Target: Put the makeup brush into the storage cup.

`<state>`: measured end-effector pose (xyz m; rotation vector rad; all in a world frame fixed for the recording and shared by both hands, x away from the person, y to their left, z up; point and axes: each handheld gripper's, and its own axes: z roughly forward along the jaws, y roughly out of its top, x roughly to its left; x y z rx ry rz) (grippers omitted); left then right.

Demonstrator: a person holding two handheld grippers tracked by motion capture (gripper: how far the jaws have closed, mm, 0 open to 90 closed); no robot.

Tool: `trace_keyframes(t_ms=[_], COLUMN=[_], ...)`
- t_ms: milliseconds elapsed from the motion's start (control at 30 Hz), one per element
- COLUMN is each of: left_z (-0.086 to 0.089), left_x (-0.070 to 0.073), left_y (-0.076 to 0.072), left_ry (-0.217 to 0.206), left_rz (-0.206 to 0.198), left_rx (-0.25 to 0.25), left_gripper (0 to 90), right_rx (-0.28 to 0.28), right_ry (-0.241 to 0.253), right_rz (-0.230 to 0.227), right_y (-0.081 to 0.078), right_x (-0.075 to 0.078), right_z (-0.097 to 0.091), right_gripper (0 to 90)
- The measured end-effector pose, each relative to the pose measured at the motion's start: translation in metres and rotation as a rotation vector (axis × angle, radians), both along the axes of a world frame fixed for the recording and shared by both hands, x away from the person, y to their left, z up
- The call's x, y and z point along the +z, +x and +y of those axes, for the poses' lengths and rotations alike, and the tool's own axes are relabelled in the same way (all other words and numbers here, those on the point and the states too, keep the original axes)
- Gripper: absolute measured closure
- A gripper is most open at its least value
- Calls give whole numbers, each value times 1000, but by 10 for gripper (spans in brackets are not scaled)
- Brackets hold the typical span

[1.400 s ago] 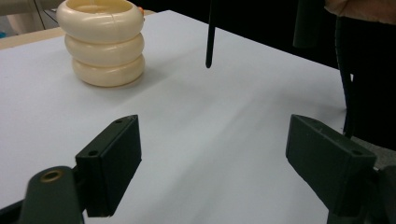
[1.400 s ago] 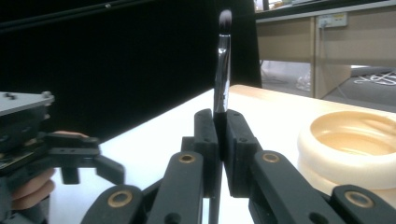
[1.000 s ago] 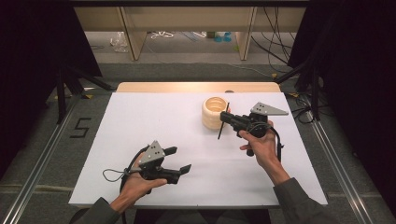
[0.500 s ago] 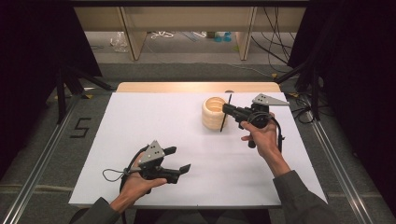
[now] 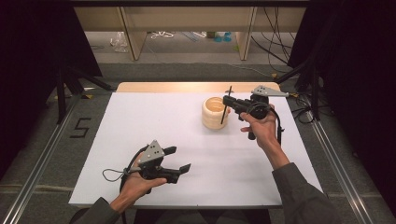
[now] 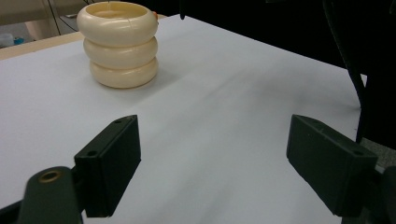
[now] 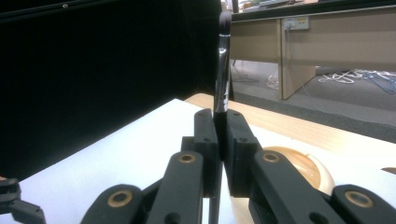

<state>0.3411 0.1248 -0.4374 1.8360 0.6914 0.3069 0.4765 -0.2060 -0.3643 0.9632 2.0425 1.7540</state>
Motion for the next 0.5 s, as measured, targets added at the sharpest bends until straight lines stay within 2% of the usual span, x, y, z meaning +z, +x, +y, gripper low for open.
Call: trace_keyframes(t_ms=[33,100,167,267,367,400,433,500], left_z=[0,-1,-1,0,0,0,0,0], left_x=[0,0,0,0,0,0,0,0], left_y=[0,-1,-1,-1,-1,-1,0,0], left_ry=[-1,-11,-12,-10,-13,-14,-8,-6], left_rz=[1,16,15,11,14,13,4,0], left_rx=[1,15,15,12,16,13,6,4], left_gripper=[174,174,174,174,174,174,174,174], right_rx=[-3,-6,-8,-14,-23,-25,-29,-29], right_ry=[10,-10,2,-7,6,-5,1,1], right_rz=[-4,-1,-3,6,-2,-6,-21,-8], right_y=[1,4,6,9,13,14,16,18], right_x=[0,1,2,4,7,8,8,11], right_z=[1,0,0,-1,0,0,0,0], right_gripper=[856,856,856,856,856,856,856,856])
